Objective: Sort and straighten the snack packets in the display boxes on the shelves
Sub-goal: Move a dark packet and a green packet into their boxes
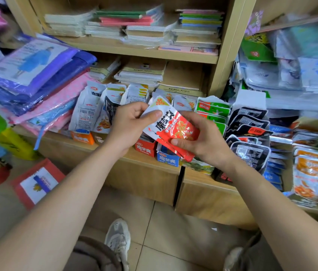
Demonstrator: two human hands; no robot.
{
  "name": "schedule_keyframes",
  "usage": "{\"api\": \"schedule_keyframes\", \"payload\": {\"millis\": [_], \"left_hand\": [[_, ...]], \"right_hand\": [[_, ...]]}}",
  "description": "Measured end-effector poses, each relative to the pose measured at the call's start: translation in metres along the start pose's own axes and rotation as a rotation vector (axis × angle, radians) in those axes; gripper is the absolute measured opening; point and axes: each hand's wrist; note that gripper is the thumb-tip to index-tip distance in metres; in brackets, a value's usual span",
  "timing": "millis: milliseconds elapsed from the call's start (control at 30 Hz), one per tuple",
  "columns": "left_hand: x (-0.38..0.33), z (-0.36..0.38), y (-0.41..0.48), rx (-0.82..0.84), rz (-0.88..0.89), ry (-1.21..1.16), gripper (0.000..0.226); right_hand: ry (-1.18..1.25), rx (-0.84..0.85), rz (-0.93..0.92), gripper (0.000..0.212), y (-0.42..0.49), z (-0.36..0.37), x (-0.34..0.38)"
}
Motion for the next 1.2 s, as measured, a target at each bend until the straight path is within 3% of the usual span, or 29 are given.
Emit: {"api": "schedule_keyframes", "payload": {"millis": [67,167,267,400,633,767,967,1033,1200], "left_hand": [[-0.005,0.005,-0.002,-0.016,-0.085,-0.045,0.029],[-0.009,0.01,-0.006,0.01,-0.261,-0.214,0.021],[-0.009,0.008,-0.01,0.096,-0.316,-0.284,0.028],[-0.005,0.012,-0.018,0.155,-0.322,-0.234,0.058],[-0.005,-0.001,-0.004,0.07,-0.173,-0.327,0.049],[0.012,-0.033,0.016,-0.018,0.035,0.119,0.046],[0.04,-0.055,0.017,0.29,0.117,0.647,0.072],[0.048,-0.05,0.016,0.349,0.145,0.714,0.074],[0.061,-0.046,0.023,0.337,0.193,0.647,0.035]], "right_hand": [[0.156,-0.008,0.087,0.05,0.0,-0.001,0.001],[0.359,-0.06,0.253,0.045,-0.002,-0.002,-0.003],[0.524,-0.156,0.342,0.03,-0.004,-0.002,-0.004],[0.557,-0.199,0.376,0.022,-0.004,-0.001,-0.006],[0.475,-0.197,0.31,0.021,-0.002,0.006,-0.003],[0.473,-0.365,0.312,0.006,0.001,0.006,-0.001],[0.429,-0.503,0.333,0.006,0.011,0.008,-0.003],[0.415,-0.542,0.333,0.007,0.015,0.011,0.0],[0.362,-0.557,0.307,0.009,0.024,0.019,0.002]]}}
Point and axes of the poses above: each hand's wrist, its own y-axis towards the middle knuckle, its own z-axis out of the palm, x = y × z, and after that the axes turned 6 degrees about -x, right-handed
